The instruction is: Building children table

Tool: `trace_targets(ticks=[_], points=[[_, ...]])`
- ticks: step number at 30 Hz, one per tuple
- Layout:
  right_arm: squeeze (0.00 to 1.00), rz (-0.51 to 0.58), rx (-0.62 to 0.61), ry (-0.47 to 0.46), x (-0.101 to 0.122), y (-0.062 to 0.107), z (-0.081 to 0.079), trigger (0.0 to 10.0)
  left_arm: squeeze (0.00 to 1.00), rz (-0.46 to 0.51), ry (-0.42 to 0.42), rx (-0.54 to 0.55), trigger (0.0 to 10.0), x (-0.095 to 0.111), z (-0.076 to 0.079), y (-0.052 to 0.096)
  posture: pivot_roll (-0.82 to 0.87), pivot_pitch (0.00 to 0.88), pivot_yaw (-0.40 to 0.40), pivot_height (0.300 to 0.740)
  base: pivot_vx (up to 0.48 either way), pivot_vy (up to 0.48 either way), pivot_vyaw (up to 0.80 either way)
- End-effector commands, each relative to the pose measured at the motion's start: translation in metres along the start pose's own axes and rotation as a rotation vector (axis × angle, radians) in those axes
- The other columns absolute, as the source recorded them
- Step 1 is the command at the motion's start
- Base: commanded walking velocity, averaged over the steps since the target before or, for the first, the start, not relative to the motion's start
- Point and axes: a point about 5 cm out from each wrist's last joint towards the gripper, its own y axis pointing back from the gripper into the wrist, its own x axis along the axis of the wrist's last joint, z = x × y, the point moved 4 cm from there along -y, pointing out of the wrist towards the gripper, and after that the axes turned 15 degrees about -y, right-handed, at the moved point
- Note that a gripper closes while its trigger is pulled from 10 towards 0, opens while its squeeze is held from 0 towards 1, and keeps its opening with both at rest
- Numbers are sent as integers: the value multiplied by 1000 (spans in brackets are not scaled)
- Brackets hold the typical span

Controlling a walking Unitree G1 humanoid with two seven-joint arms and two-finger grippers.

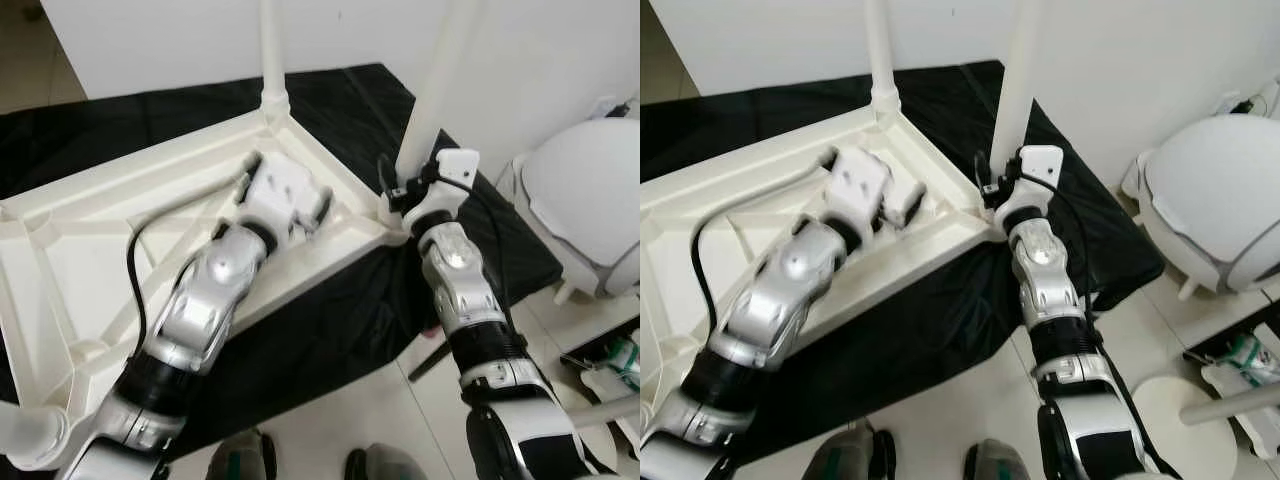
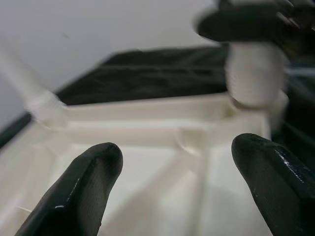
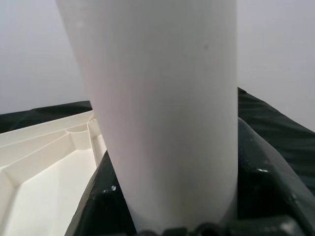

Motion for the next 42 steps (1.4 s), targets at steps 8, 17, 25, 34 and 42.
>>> trace_targets(ticks=[8,17,25,34,42], points=[[0,-3,-31,17,3,2,10,10000,0,26,-22,-103,10000,1,14,6,-9,18,-6,740,0,0,0],[0,-27,-67,24,-3,5,20,10000,0,81,10,-110,10000,16,11,7,-7,32,-6,740,0,0,0],[0,-26,-51,-12,-11,4,16,10000,0,115,32,-118,10000,27,9,6,-4,35,-4,740,0,0,0],[0,-22,-42,-30,-13,-5,10,10000,0,135,45,-155,10000,34,15,10,6,35,-4,740,0,0,0],[0,-32,-48,-34,-17,-10,12,10000,0,136,51,-169,10000,36,19,12,9,37,-13,740,0,0,0]])
